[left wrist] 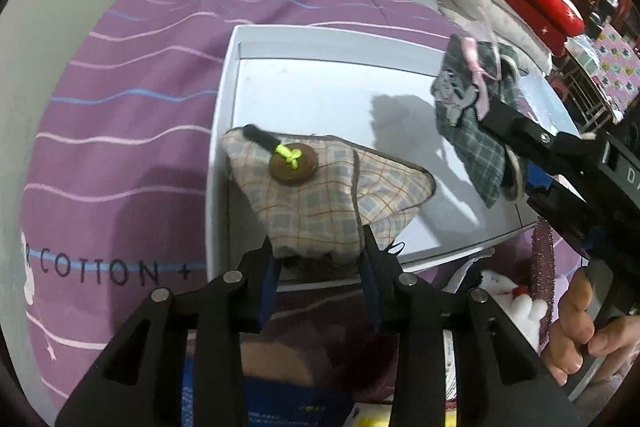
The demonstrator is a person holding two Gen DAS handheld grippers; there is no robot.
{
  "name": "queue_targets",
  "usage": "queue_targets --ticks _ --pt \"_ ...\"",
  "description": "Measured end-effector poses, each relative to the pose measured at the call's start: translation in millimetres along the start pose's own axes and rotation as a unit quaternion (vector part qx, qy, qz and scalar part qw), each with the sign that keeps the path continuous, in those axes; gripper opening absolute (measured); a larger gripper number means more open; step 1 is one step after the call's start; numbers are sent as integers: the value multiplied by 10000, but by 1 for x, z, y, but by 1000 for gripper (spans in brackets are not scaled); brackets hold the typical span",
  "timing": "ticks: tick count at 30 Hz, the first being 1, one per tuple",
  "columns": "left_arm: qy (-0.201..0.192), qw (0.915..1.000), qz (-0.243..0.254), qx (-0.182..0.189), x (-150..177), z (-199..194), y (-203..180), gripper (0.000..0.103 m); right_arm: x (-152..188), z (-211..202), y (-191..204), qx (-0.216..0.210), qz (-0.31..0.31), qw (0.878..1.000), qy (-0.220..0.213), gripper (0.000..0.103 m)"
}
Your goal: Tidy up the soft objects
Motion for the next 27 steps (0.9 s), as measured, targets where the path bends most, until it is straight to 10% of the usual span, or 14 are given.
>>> queue_targets --ticks 6,16,20,27 --pt "168 9982 -139 -560 2 -7 10 41 -1 3 2 71 -22 10000 34 28" --pt "93 9982 -591 -73 5 -35 25 47 -1 11 10 20 -138 9995 283 28" --pt "-101 9973 -465 -564 6 -49 23 51 -3 16 9 -226 -74 9986 482 28" --pt "-933 9937 -589 -199 -1 -56 22 49 -8 32 0 -1579 773 9768 1224 28"
Point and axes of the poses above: each gripper's, at about its wrist camera, not at the fingertips, and z roughly the way its jaws point, y to its left, x to its underside, the point moved 2 cm from there along z, roughly the way its jaws point, and after that the axes turned 14 degrees about z, right-handed, at the moved point
